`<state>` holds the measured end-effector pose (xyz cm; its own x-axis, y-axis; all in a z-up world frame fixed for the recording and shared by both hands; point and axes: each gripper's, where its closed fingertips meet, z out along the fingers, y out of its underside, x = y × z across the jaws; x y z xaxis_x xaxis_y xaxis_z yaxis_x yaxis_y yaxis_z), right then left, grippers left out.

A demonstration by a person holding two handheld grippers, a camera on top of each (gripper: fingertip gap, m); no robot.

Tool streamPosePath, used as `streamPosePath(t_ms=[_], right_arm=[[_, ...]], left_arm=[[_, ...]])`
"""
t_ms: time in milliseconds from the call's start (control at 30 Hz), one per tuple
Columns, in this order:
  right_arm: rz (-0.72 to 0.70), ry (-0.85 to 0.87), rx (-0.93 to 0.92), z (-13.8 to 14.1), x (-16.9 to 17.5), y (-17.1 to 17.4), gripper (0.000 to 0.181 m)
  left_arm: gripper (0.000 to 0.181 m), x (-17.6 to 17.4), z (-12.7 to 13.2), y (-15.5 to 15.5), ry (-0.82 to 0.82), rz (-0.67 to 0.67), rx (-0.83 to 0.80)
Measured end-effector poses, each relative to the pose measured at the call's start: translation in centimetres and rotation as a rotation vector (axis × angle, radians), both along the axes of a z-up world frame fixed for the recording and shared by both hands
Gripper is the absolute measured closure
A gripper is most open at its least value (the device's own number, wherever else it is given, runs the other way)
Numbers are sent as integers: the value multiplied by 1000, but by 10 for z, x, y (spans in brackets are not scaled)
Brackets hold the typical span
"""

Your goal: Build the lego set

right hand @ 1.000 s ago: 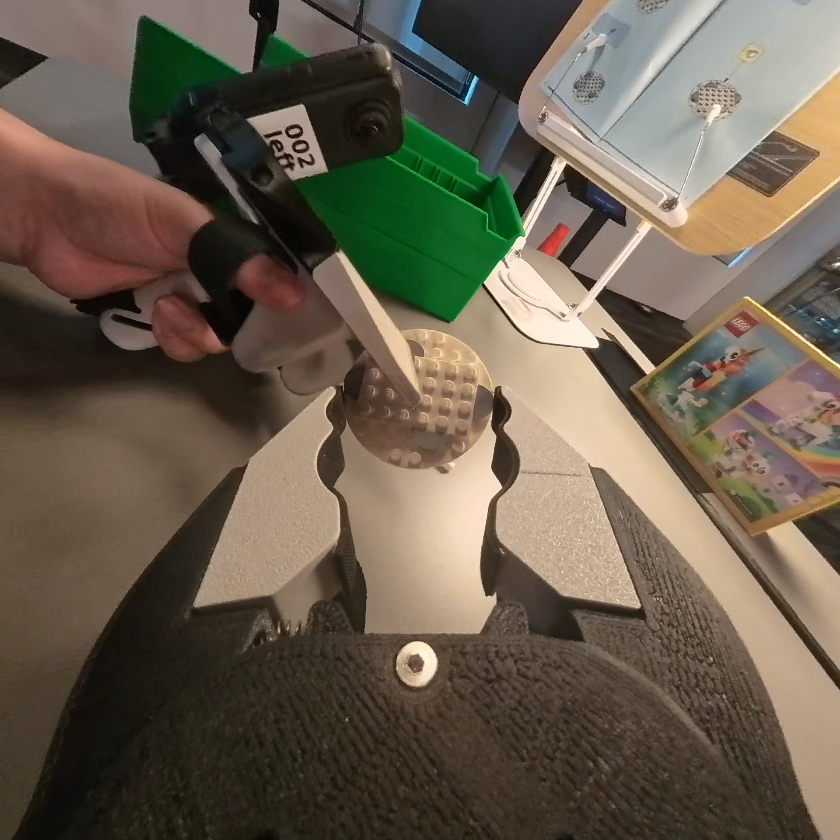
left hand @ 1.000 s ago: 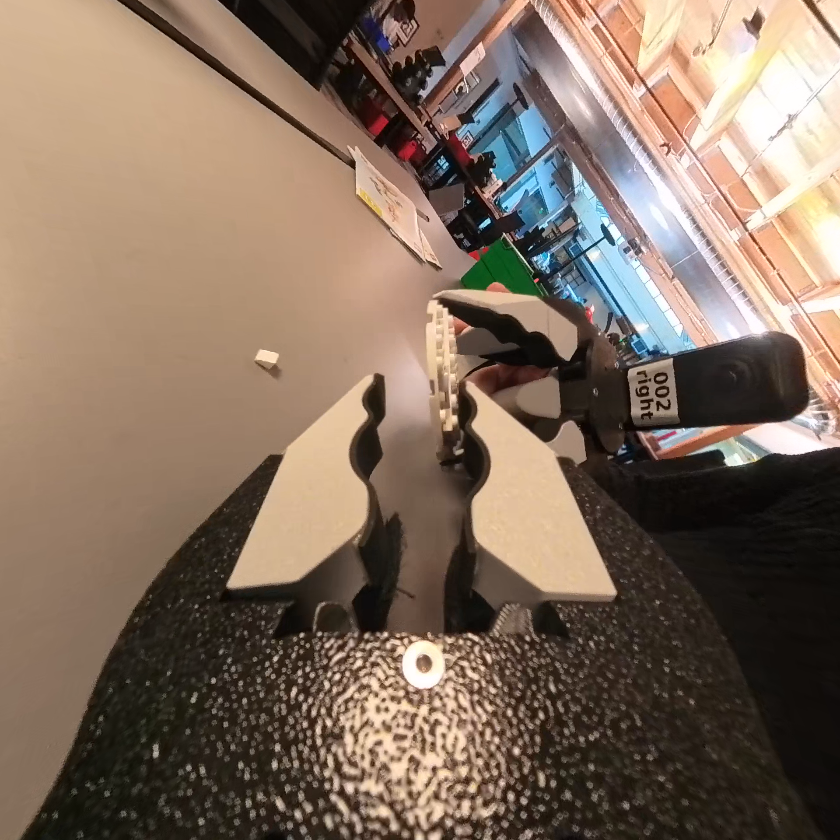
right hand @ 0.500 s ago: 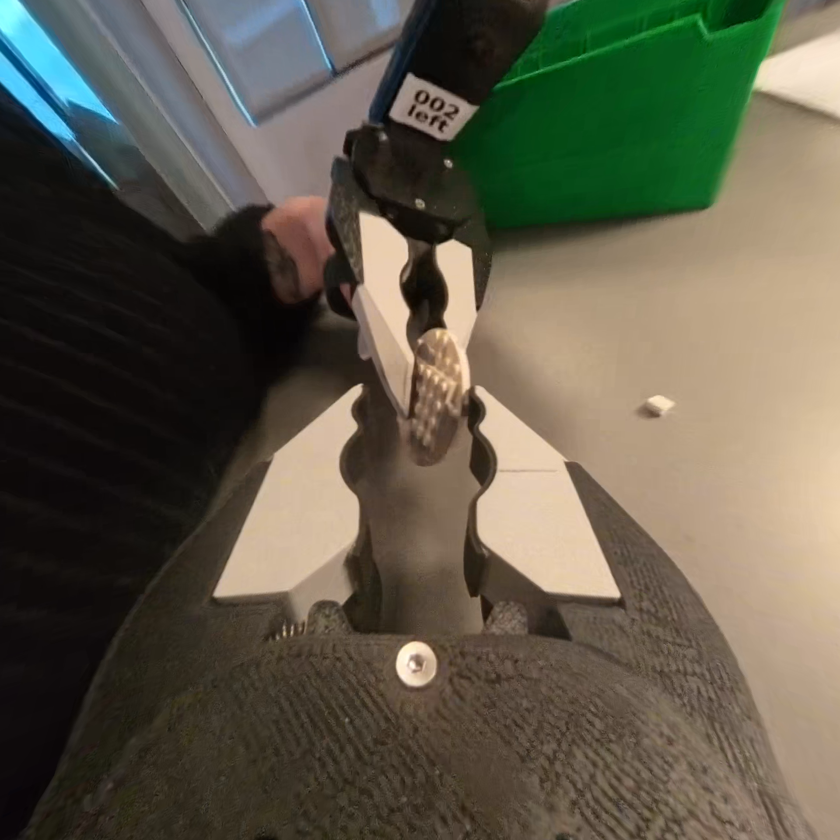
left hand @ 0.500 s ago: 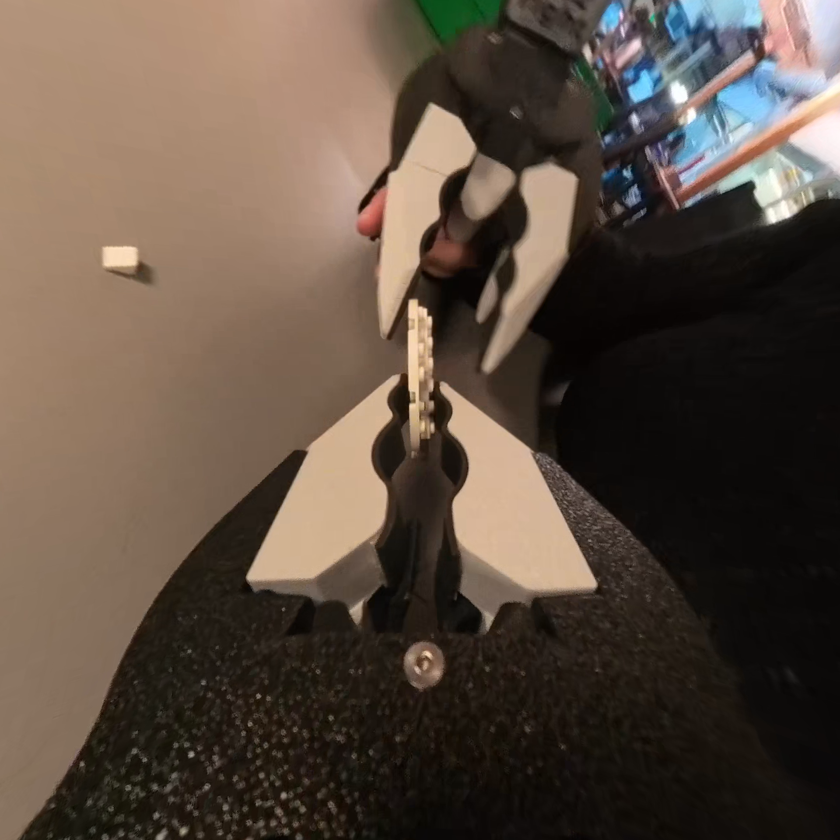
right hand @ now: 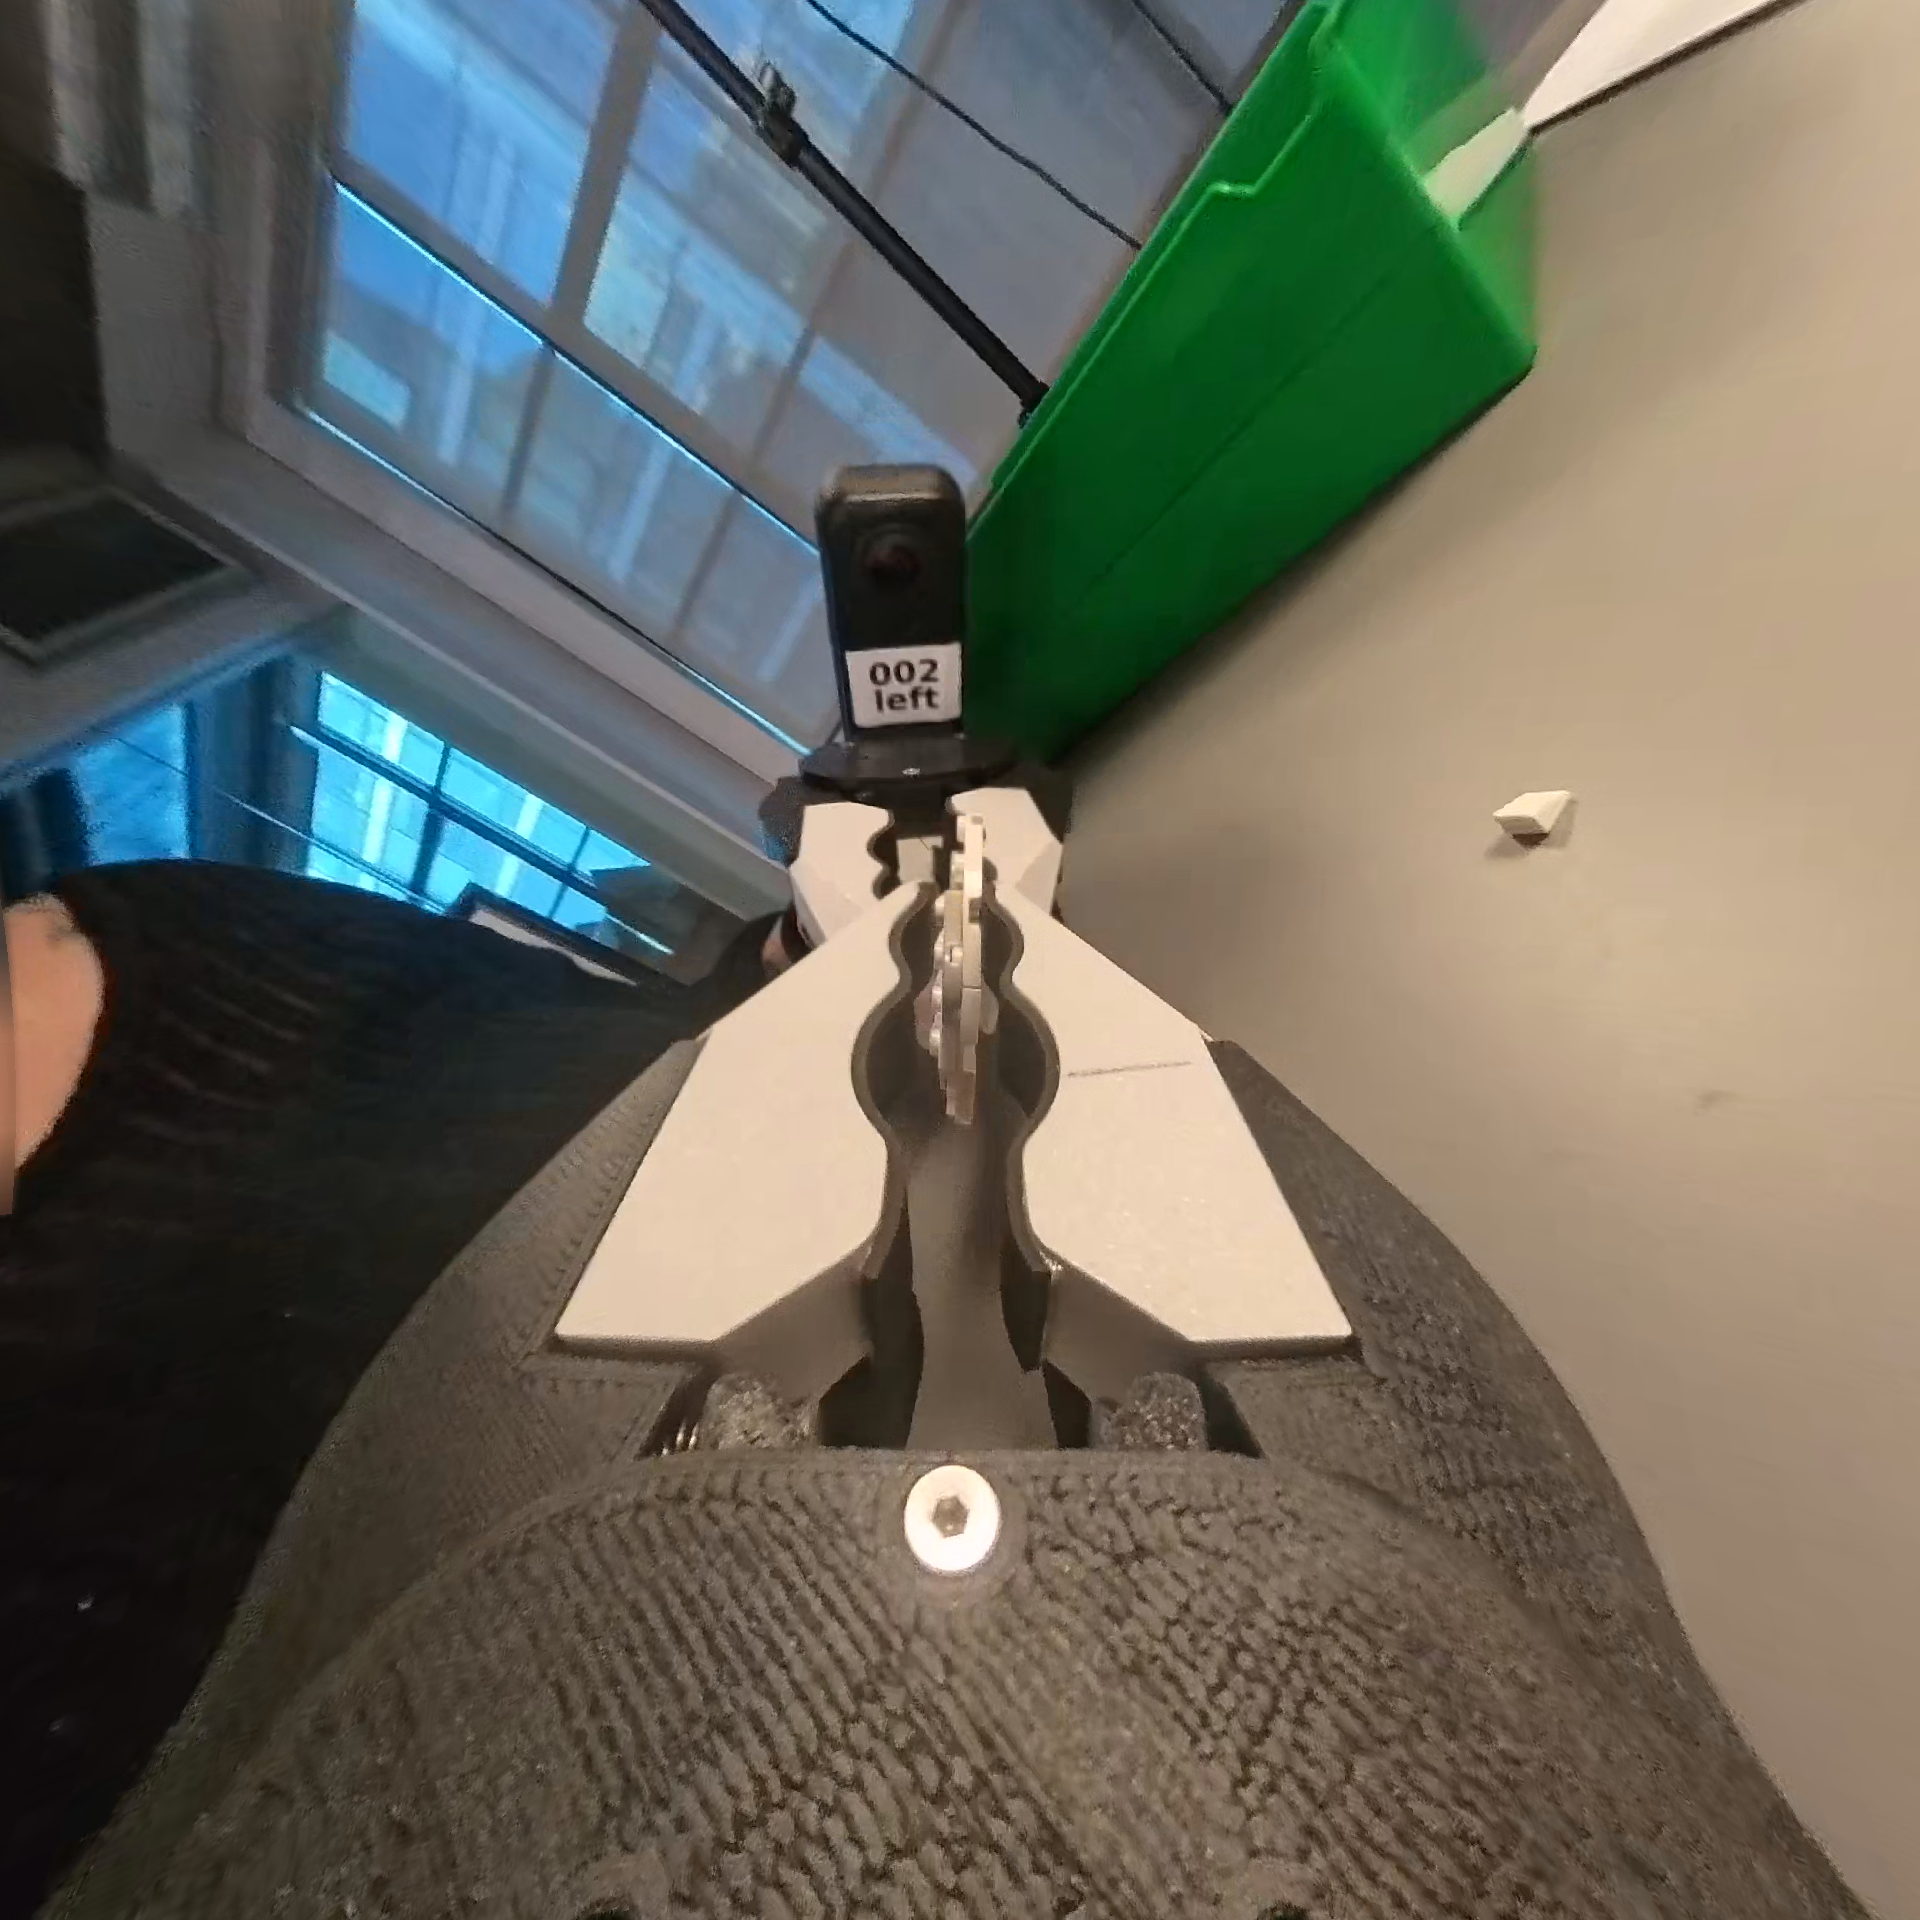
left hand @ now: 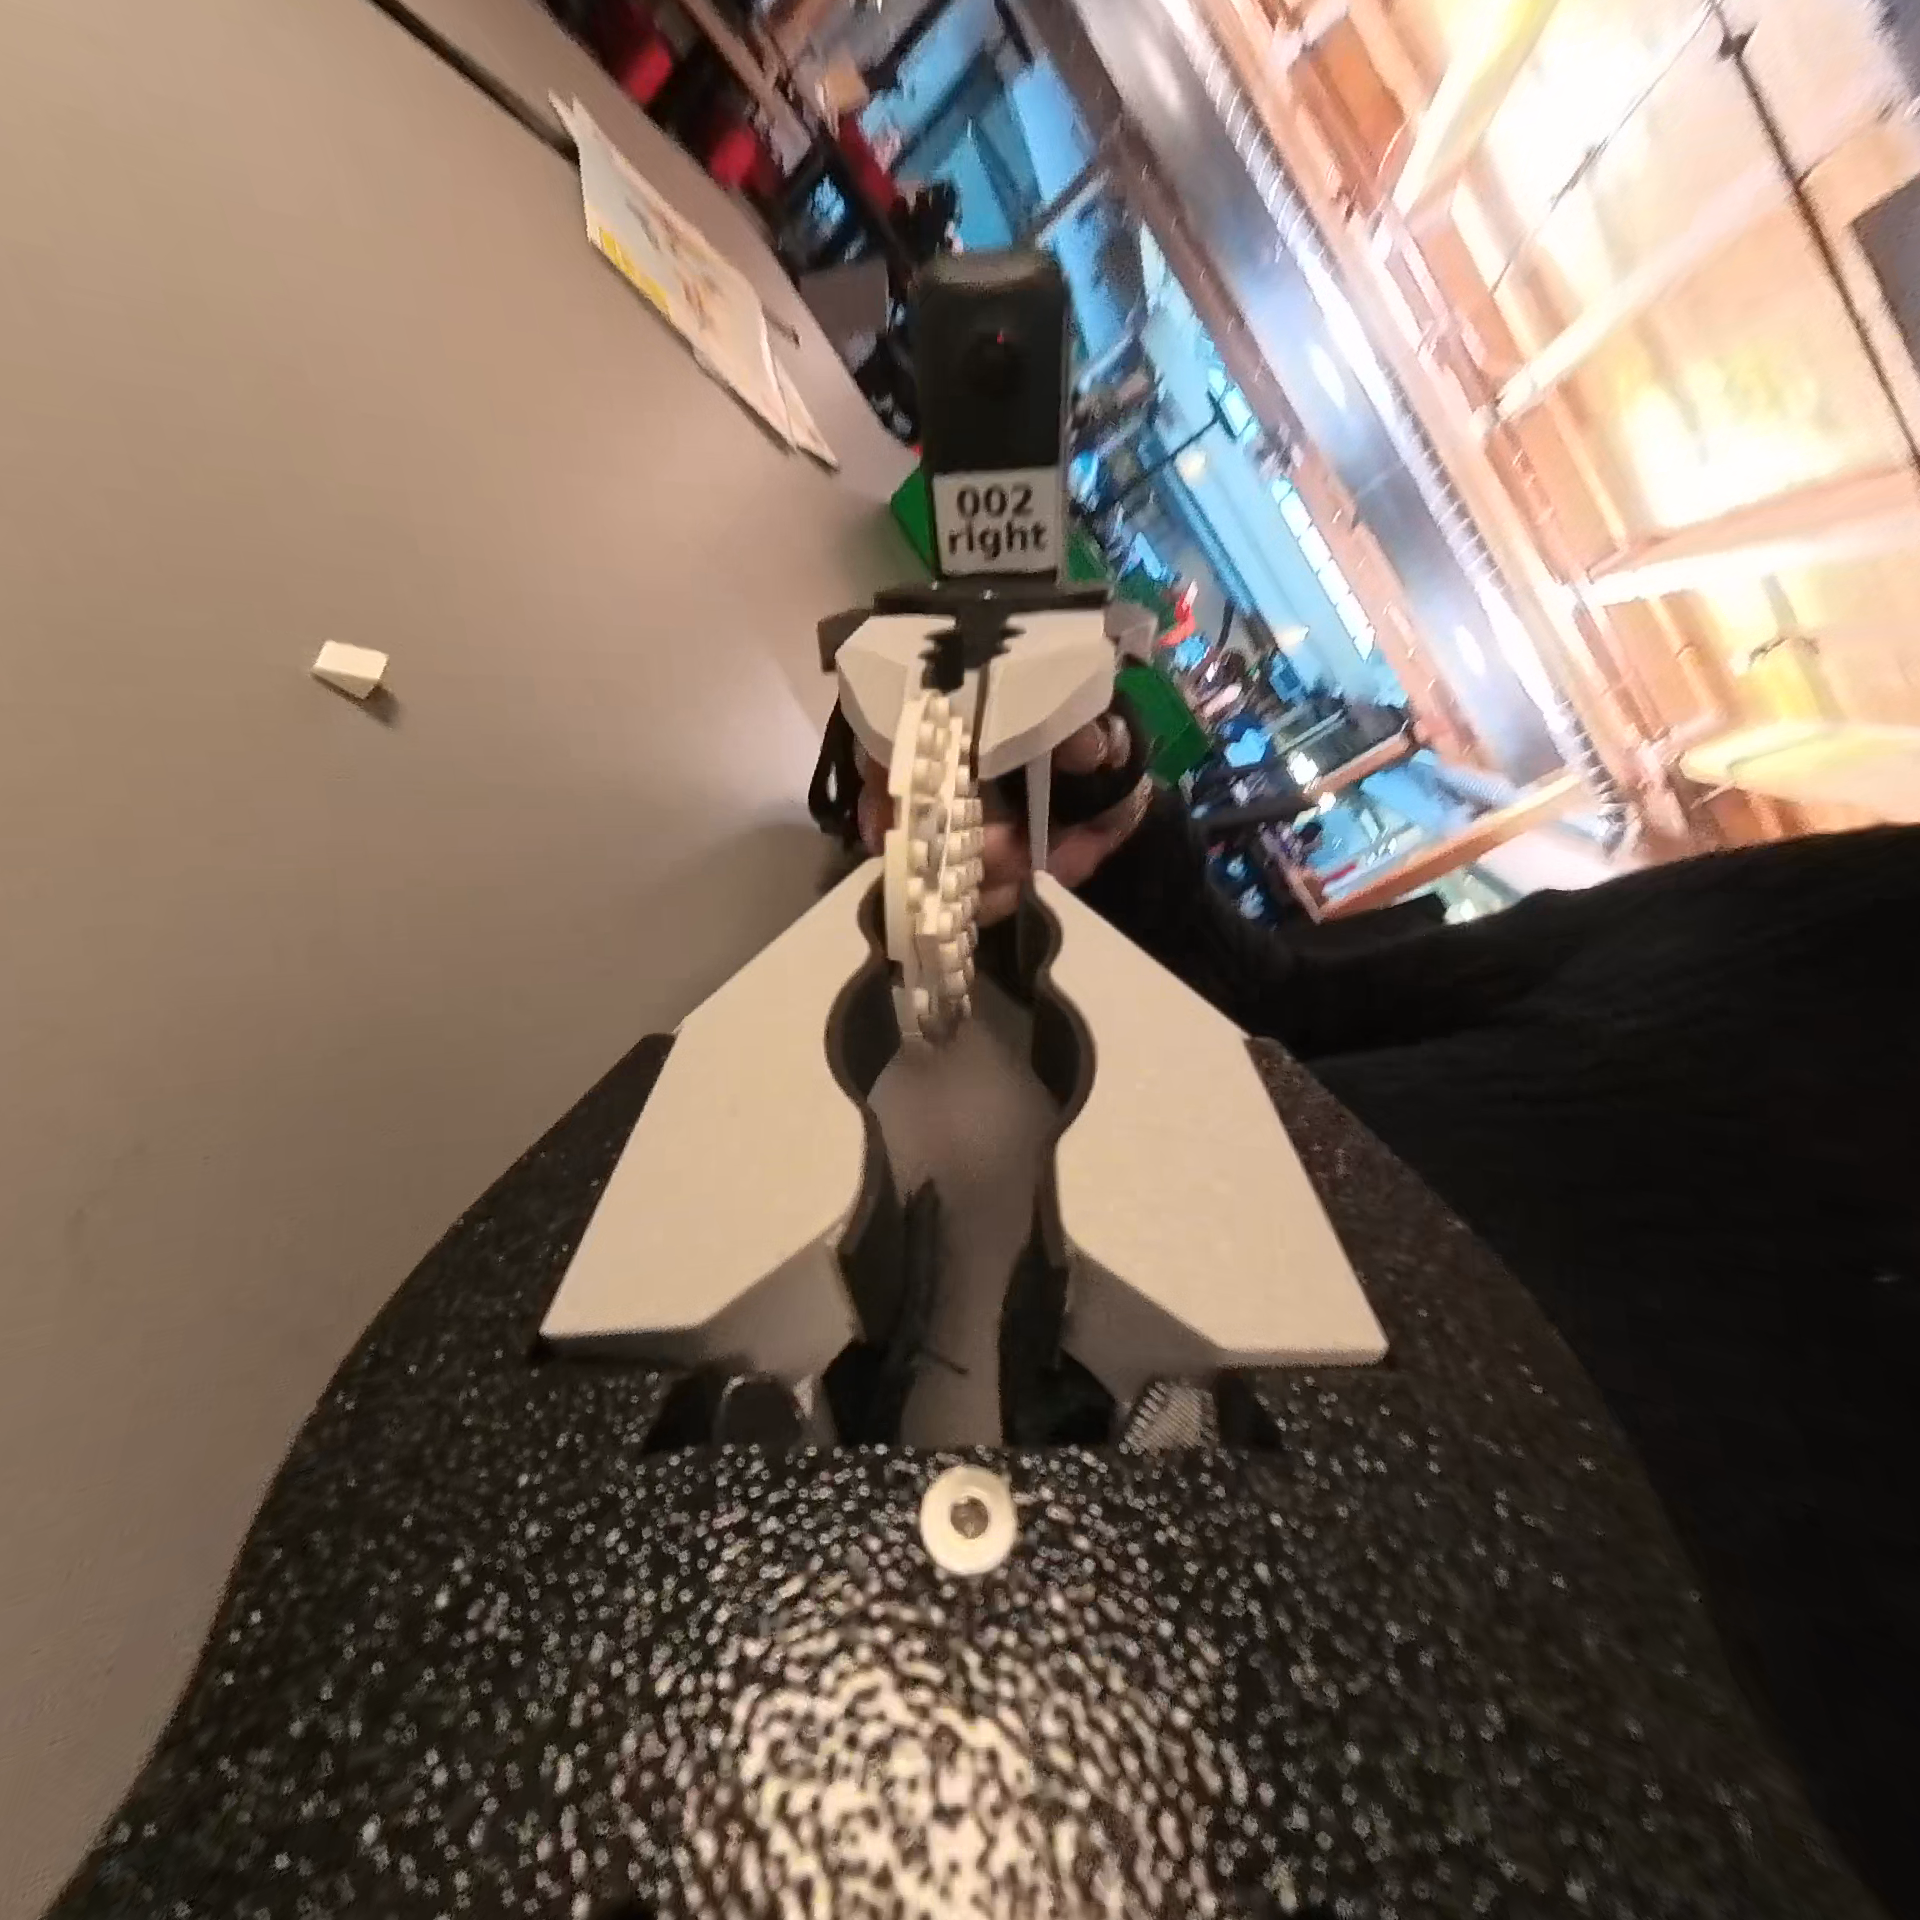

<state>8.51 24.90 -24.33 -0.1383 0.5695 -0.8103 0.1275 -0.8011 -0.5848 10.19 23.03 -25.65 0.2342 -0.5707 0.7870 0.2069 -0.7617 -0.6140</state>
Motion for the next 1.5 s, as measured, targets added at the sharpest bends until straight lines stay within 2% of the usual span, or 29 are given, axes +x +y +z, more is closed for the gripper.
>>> streamPosePath(t_ms=[100,300,333,433,500,567,633,700,733,800,933,1200,1500], right_arm=[[17,38,-48,5,-1,-1,175],[17,100,-139,11,-5,3,175],[-1,100,-116,11,-5,4,174],[-56,121,-10,20,-1,13,155],[-153,106,102,23,2,26,156],[-272,11,234,15,5,44,157],[-365,-209,378,-10,8,61,158],[-411,-434,519,-35,13,74,157],[-419,-494,563,-40,12,76,157],[-426,-587,649,-47,8,81,158],[-354,-751,767,-67,-1,81,159],[-335,-823,814,-75,-14,75,168],[-363,-838,791,-75,-12,75,167]], left_arm=[[174,-5,6,4,-91,56,-45],[175,-5,12,5,-224,210,-136],[175,-5,12,5,-252,234,-152],[175,-15,10,12,-330,350,-211],[175,-26,4,20,-349,455,-244],[175,-38,-3,28,-328,569,-255],[174,-44,-9,32,-312,622,-273],[174,-48,-14,35,-335,642,-323],[175,-50,-15,36,-363,648,-344],[175,-56,-15,38,-387,674,-355],[175,-55,-17,38,-372,674,-353],[175,-55,-18,38,-360,678,-355],[175,-54,-18,38,-362,671,-354]])
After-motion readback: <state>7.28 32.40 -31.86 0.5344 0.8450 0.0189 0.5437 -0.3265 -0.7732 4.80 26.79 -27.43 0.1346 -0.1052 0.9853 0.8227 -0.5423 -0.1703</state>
